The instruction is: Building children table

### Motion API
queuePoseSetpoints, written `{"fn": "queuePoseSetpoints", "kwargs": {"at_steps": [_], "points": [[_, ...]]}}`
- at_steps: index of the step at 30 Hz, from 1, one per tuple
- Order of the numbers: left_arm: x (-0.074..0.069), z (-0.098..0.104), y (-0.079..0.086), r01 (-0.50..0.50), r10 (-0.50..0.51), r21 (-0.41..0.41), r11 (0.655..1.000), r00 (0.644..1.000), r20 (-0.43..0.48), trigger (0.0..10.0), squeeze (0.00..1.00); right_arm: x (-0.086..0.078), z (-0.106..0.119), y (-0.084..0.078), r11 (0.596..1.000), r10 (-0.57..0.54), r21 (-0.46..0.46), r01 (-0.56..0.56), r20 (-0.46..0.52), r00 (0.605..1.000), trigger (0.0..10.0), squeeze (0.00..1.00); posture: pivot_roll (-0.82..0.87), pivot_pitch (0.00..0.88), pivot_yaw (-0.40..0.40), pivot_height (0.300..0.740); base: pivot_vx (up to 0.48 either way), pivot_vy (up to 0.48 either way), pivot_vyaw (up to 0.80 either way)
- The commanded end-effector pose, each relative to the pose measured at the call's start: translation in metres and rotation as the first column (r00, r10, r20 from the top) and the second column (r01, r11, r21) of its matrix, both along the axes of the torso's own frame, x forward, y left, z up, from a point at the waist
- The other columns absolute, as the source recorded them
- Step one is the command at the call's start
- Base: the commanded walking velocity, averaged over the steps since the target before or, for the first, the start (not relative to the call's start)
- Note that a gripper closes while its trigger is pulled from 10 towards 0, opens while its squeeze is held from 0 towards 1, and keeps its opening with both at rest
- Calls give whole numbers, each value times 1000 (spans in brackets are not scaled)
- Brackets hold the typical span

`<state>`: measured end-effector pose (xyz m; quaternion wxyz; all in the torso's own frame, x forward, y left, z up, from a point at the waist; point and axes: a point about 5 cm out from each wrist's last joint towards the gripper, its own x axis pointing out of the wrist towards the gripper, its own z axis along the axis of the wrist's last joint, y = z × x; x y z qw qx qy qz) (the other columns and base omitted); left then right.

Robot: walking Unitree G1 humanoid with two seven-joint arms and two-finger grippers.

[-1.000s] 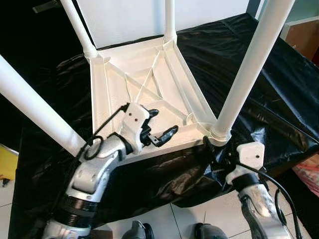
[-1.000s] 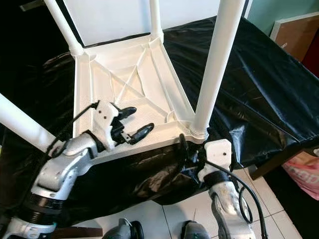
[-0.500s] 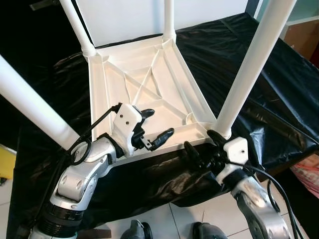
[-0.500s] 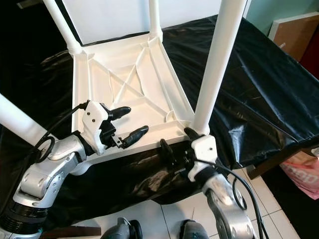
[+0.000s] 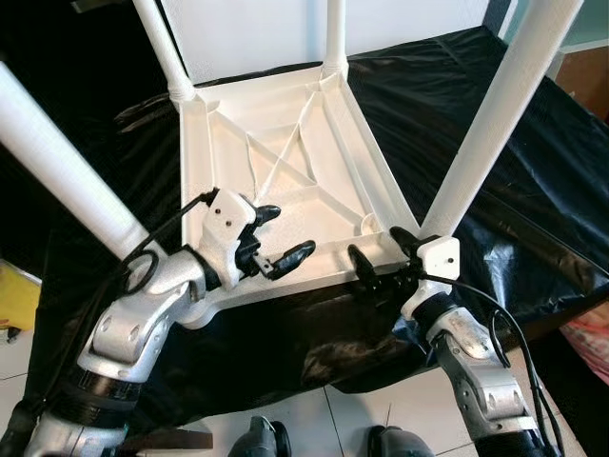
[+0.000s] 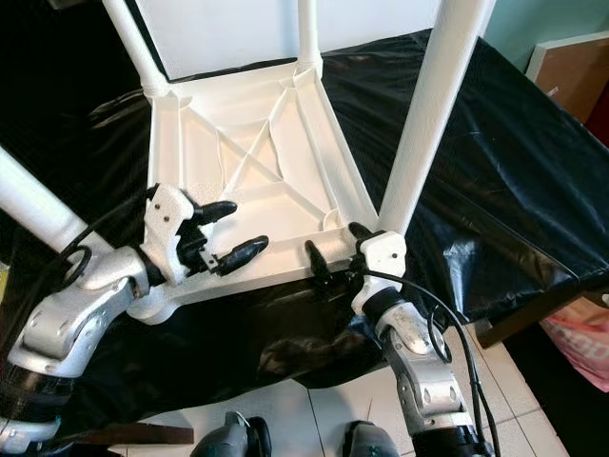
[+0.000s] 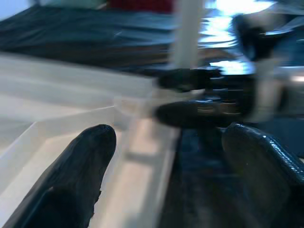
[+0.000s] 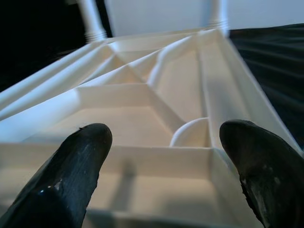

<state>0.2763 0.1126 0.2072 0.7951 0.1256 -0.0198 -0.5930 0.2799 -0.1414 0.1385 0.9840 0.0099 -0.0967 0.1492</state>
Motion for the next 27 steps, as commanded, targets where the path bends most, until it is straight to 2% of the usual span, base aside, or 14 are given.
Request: {"fn": "queuePoseSetpoints", "kwargs": {"at_steps": [1, 4, 7, 10, 11, 14, 19, 20, 23, 25, 27], "points": [[4, 0, 3, 25, -26, 31, 999, 1000, 7, 10000, 0, 0, -8, -30, 988, -152, 4, 152, -22, 988, 10000, 0, -14, 141, 55, 740, 0, 0, 0], [9, 10, -17, 106, -107, 38, 994, 993, 50, 10000, 0, 5, -8, -52, 968, -249, -12, 249, -19, 968, 10000, 0, -19, 143, 52, 740, 0, 0, 0], [12, 15, -30, 148, -151, 39, 988, 985, 83, 10000, 0, 8, -6, -61, 958, -286, -38, 286, -2, 958, 10000, 0, -25, 143, 57, 740, 0, 0, 0], [11, 14, -36, 166, -168, 39, 985, 982, 90, 10000, 0, 8, -5, -66, 952, -302, -48, 302, 5, 953, 10000, 0, -28, 143, 61, 740, 0, 0, 0], [10, 13, -45, 202, -203, 29, 979, 975, 89, 10000, 0, 9, -5, -73, 943, -329, -55, 330, 14, 944, 10000, 0, -38, 140, 67, 740, 0, 0, 0], [5, 9, -54, 232, -233, 16, 973, 968, 95, 10000, 0, 10, -4, -79, 937, -345, -54, 345, 20, 939, 10000, 0, -43, 140, 69, 740, 0, 0, 0], [-3, 4, -58, 240, -238, -11, 971, 968, 82, 10000, 0, 9, -4, -71, 950, -305, -62, 307, 33, 952, 10000, 0, -46, 142, 74, 740, 0, 0, 0], [-8, 2, -56, 228, -226, -23, 973, 972, 70, 10000, 0, 8, -5, -66, 956, -281, -72, 283, 39, 959, 10000, 0, -46, 144, 78, 740, 0, 0, 0], [-12, 0, -55, 220, -217, -29, 975, 974, 63, 10000, 0, 7, -5, -62, 960, -266, -79, 269, 43, 963, 10000, 0, -46, 144, 78, 740, 0, 0, 0], [-21, -1, -50, 191, -189, -48, 980, 981, 52, 10000, 0, 4, -6, -54, 967, -230, -98, 235, 53, 972, 10000, 0, -44, 145, 82, 740, 0, 0, 0], [-31, 3, -40, 98, -95, -108, 989, 995, 33, 10000, 0, 3, -7, -46, 973, -198, -109, 202, 53, 979, 10000, 0, -32, 151, 81, 740, 0, 0, 0]]}}
